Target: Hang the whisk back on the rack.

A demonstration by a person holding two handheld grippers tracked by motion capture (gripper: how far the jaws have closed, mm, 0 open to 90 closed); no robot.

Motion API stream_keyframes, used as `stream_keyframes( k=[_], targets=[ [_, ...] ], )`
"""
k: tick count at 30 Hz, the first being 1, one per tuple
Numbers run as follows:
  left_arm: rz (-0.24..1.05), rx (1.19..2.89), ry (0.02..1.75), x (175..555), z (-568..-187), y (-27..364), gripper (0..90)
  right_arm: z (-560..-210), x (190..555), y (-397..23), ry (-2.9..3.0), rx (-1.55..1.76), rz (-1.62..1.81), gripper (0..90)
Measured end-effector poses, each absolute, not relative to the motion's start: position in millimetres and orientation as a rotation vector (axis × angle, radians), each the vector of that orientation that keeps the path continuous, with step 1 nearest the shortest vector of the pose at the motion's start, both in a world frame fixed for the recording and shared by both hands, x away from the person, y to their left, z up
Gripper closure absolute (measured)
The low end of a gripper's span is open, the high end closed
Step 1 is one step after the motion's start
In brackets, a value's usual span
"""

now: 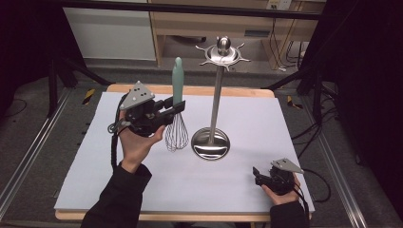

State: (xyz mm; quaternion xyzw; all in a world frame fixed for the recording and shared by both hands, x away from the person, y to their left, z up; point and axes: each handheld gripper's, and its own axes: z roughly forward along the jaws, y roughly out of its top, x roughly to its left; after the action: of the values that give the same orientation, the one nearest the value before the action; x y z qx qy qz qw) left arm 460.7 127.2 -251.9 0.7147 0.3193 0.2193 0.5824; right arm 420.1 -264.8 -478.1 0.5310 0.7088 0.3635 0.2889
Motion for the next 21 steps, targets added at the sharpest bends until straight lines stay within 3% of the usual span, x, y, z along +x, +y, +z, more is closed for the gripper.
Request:
stream_keyframes(
  k=[21],
  targets=[
    [0.529, 1.711, 0.755, 472, -253, 109, 69.0, -478, 420, -265, 1.892, 1.421, 0.969, 20.2]
  ],
)
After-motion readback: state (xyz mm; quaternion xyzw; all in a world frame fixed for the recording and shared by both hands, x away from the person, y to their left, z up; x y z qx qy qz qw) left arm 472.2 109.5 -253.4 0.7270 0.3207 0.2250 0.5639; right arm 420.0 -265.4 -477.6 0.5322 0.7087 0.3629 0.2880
